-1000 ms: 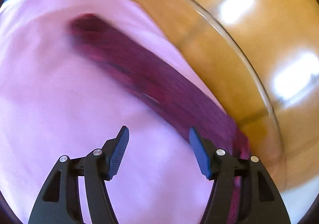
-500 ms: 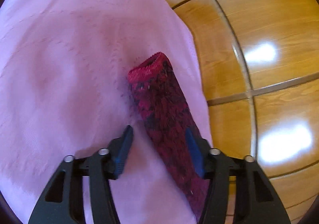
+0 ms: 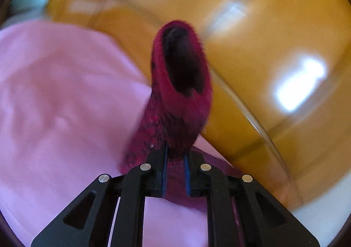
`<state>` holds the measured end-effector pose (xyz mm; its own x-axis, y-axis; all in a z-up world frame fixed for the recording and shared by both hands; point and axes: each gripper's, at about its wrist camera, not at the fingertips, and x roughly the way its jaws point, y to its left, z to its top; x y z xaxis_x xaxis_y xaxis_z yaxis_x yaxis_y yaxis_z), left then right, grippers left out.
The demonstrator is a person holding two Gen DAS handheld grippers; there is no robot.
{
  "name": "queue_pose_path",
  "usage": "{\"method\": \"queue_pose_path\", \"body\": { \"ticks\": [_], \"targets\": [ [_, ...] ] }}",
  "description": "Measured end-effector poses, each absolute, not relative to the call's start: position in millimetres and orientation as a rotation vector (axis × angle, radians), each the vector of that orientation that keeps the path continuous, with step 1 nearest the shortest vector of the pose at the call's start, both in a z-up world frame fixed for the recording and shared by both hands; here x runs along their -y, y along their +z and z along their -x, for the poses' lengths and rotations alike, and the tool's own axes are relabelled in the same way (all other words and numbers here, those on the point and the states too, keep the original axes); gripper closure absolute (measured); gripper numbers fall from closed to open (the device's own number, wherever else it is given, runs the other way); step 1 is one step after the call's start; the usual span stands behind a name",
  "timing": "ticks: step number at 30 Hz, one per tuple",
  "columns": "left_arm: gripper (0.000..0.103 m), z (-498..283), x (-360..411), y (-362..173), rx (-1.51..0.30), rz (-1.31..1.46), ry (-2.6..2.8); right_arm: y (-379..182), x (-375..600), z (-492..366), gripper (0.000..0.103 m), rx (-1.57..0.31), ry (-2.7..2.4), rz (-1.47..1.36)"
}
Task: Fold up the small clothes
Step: 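Lift a sleeve cuff with the left gripper and fold it over the body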
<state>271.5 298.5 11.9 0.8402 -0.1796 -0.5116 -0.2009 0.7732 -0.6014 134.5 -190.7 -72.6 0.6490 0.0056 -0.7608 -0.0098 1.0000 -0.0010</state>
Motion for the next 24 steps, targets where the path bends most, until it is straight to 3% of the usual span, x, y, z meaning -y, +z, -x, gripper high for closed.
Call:
{"method": "queue_pose_path", "body": {
  "ticks": [6,12,15,17,18,21,24],
  "targets": [
    [0.092,-282.5,-164.9,9.5,-0.683,0.505,-0.233,-72.1,191.7,-135.1,0.007,-0.861,0.014,-0.010],
    [0.091,-302.7,-89.7,-24.9,-0.815,0.415,-0.314,-71.3,193.9,-134.9,0.007,-0.857,0.024,-0.028],
    [0.072,-310.4,-73.9,-33.3,-0.856,0.378,-0.320,-71.0,196.2,-135.2,0.007,-0.856,0.029,-0.039],
    [0.050,-306.1,-71.6,-32.0,-0.856,0.367,-0.343,-70.7,197.8,-135.4,0.007,-0.856,0.032,-0.046],
    [0.046,-309.8,-70.2,-29.0,-0.851,0.367,-0.352,-70.0,199.2,-135.2,0.007,-0.856,0.034,-0.051],
    [0.035,-294.8,-71.3,-18.1,-0.837,0.381,-0.390,-64.5,206.9,-134.9,0.007,-0.860,0.054,-0.096],
    [0.035,-270.6,-81.4,-15.3,-0.819,0.406,-0.404,-52.5,221.2,-133.8,0.014,-0.843,0.084,-0.207]
  ]
}}
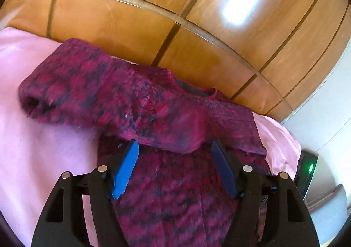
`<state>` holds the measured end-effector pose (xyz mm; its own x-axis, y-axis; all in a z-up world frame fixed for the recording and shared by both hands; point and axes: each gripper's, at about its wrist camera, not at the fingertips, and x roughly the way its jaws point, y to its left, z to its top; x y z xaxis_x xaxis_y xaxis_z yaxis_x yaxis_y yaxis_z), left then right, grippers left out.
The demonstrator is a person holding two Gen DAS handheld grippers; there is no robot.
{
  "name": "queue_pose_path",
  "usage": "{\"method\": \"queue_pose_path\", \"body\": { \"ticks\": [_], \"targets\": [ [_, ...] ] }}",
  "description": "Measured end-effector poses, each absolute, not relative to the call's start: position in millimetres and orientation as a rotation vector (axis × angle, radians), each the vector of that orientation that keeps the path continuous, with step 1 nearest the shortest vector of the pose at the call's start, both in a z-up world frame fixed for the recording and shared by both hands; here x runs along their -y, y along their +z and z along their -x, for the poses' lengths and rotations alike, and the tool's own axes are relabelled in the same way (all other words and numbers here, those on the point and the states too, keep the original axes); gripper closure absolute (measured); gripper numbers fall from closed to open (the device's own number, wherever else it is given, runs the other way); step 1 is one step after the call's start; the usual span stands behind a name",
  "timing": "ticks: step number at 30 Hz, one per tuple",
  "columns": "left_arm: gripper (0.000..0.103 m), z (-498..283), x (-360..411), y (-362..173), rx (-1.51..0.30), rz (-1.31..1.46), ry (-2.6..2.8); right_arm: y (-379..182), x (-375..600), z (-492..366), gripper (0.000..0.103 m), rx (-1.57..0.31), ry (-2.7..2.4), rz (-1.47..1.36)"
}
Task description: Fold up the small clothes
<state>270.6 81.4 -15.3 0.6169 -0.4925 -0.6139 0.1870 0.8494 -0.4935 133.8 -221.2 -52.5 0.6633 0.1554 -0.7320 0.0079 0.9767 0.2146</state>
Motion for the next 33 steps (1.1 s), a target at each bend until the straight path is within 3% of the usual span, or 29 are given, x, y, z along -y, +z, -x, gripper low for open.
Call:
{"method": "queue_pose_path", "body": {
  "ticks": [4,8,13,15,17,22,25,33],
  "targets": [
    [0.035,-239.8,-87.9,-32.5,-0.835,0.420,-0.407,-32.0,223.6,-138.1,0.024,-0.823,0.200,-0.385],
    [0.035,-222.7,-86.3,-46.0,-0.851,0.427,-0.394,-22.3,187.5,-156.3,0.046,-0.844,0.312,-0.369],
    [0.035,-212.7,-87.8,-58.6,-0.853,0.423,-0.354,-25.3,134.3,-182.3,0.054,-0.875,0.372,-0.309],
    [0.035,-213.9,-91.8,-59.0,-0.853,0.450,-0.340,-29.1,117.2,-195.0,0.069,-0.904,0.381,-0.282],
    [0.035,-214.3,-98.7,-55.2,-0.840,0.468,-0.329,-24.9,105.1,-198.9,0.099,-0.911,0.369,-0.223],
    [0.035,-222.4,-117.1,-49.7,-0.813,0.503,-0.292,25.1,121.1,-176.0,0.099,-0.764,0.349,-0.182],
    [0.045,-235.9,-123.3,-52.4,-0.848,0.476,-0.173,56.8,150.5,-157.5,0.099,-0.668,0.289,-0.184],
    [0.046,-276.6,-128.1,-59.4,-0.926,0.425,-0.009,74.7,221.3,-144.1,0.099,-0.601,0.140,-0.206]
  ]
}}
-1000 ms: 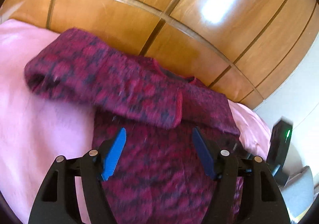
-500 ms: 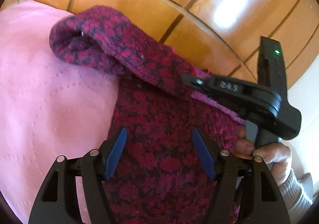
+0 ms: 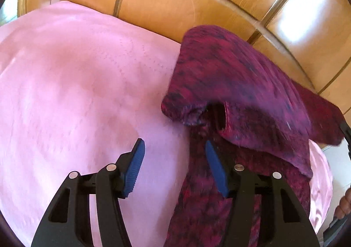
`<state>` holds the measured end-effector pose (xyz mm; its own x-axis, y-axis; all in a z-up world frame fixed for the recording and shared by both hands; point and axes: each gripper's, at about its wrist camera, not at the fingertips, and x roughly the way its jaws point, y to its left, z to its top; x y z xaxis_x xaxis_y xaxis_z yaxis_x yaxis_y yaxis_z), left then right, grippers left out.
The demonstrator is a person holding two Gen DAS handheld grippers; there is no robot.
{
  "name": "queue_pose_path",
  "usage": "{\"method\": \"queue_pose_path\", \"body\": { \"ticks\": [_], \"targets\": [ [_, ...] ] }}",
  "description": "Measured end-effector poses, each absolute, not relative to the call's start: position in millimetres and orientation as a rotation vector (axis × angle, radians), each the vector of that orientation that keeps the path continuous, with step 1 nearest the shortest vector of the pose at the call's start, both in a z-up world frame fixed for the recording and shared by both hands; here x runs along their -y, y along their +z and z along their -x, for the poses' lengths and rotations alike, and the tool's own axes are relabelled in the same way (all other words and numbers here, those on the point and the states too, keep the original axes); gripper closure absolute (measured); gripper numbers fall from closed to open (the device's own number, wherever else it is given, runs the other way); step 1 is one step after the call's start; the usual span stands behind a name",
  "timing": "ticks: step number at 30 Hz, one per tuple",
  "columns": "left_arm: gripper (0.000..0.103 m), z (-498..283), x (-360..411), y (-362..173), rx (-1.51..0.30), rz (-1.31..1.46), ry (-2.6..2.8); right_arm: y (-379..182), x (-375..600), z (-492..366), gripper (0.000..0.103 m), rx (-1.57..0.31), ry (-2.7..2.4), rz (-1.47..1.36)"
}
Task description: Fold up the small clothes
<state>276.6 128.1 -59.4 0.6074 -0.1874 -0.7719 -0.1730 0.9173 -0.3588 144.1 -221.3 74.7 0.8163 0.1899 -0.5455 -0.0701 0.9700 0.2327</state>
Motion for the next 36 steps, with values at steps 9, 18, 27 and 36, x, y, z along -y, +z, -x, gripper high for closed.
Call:
{"method": "queue_pose_path", "body": {
  "ticks": [9,18,27,36],
  "targets": [
    [0.046,-308.5,-116.6,-64.3,-0.967,0.322,0.090,60.2,285.7,-152.8,0.099,-0.597,-0.076,-0.210],
    [0.046,-317.5,-98.6,-69.2,-0.976,0.251,0.083,-27.2,336.4,-162.1,0.099,-0.807,-0.169,-0.322],
    [0.050,-294.7,-126.6,-47.7,-0.928,0.483,-0.082,-24.4,341.1,-164.0,0.092,-0.802,-0.113,-0.341],
    [0.047,-352.4,-146.5,-36.0,-0.933,0.715,-0.205,2.2,331.8,-148.1,0.062,-0.738,-0.082,-0.326]
  ]
}}
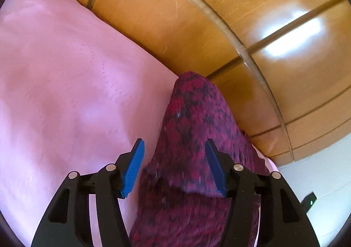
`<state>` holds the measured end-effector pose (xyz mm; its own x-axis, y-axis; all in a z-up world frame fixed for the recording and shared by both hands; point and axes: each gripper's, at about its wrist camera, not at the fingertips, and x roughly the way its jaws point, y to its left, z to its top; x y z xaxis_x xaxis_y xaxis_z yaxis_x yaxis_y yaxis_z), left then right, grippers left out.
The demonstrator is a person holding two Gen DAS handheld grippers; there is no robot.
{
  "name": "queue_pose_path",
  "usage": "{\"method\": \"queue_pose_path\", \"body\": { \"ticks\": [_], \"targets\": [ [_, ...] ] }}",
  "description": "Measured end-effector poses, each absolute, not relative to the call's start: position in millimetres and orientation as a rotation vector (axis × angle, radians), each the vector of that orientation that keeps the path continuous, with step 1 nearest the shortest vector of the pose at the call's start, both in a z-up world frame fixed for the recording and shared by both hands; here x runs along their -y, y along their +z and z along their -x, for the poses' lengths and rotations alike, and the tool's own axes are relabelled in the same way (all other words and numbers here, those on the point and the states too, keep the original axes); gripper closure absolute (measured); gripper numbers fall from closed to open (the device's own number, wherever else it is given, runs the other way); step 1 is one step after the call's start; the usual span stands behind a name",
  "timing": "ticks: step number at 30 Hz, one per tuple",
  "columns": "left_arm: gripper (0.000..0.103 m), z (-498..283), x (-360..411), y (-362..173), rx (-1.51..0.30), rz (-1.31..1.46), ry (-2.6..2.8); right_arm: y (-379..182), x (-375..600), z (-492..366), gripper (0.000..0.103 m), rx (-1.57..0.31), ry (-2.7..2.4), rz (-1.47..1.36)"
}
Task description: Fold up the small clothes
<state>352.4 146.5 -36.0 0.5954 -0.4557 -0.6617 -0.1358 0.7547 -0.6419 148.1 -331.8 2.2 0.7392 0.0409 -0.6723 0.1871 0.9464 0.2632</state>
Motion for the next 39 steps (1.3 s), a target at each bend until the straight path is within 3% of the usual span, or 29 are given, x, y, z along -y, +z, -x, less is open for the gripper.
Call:
{"method": "queue_pose_path", "body": {
  "ticks": [10,11,12,13,15,19,21,23,24,27,29,31,34,39],
  "targets": [
    [0.041,-422.5,-132.1,-62.9,-1.023,0.844,-0.255,-15.9,326.8,-163.2,0.063,-0.789,-0.100,-0.284],
    [0.062,-426.4,-128.6,-64.5,-1.021,0.837,-0.252,-17.6,324.7,-164.6,0.063,-0.795,-0.100,-0.267],
    [0.072,-429.1,-124.7,-64.5,-1.018,0.811,-0.251,-19.1,323.0,-164.8,0.064,-0.799,-0.099,-0.253],
    [0.080,-428.1,-120.5,-61.8,-1.004,0.757,-0.219,-20.9,322.0,-166.4,0.071,-0.801,-0.094,-0.245],
    [0.083,-416.0,-115.7,-55.7,-0.950,0.707,-0.203,-23.9,317.1,-165.9,0.074,-0.798,-0.080,-0.221],
    [0.084,-405.9,-109.9,-64.1,-0.958,0.563,-0.125,-28.4,305.4,-157.0,0.077,-0.789,-0.064,-0.143],
    [0.078,-409.9,-101.8,-67.7,-0.973,0.492,-0.096,-33.1,301.5,-158.6,0.076,-0.794,-0.069,-0.125],
    [0.064,-410.8,-88.4,-58.6,-0.971,0.371,-0.014,-35.3,301.7,-161.6,0.075,-0.797,-0.076,-0.133],
    [0.061,-411.2,-82.2,-52.6,-0.960,0.330,0.023,-35.9,302.7,-161.8,0.074,-0.797,-0.076,-0.144],
    [0.061,-393.2,-68.4,-26.4,-0.844,0.222,0.081,-33.8,305.9,-160.7,0.072,-0.794,-0.080,-0.161],
    [0.061,-377.2,-55.6,-8.8,-0.741,0.155,0.044,-26.1,308.4,-157.5,0.062,-0.781,-0.091,-0.159],
    [0.061,-367.1,-43.6,-1.4,-0.712,0.115,-0.017,-15.6,310.9,-151.6,0.062,-0.748,-0.099,-0.171],
    [0.061,-360.8,-24.9,-7.7,-0.741,0.067,-0.112,1.9,306.1,-144.4,0.054,-0.698,-0.073,-0.193],
    [0.061,-365.0,-24.1,-47.1,-0.871,0.093,-0.115,-5.1,271.3,-158.6,0.053,-0.744,-0.005,-0.127]
  ]
}}
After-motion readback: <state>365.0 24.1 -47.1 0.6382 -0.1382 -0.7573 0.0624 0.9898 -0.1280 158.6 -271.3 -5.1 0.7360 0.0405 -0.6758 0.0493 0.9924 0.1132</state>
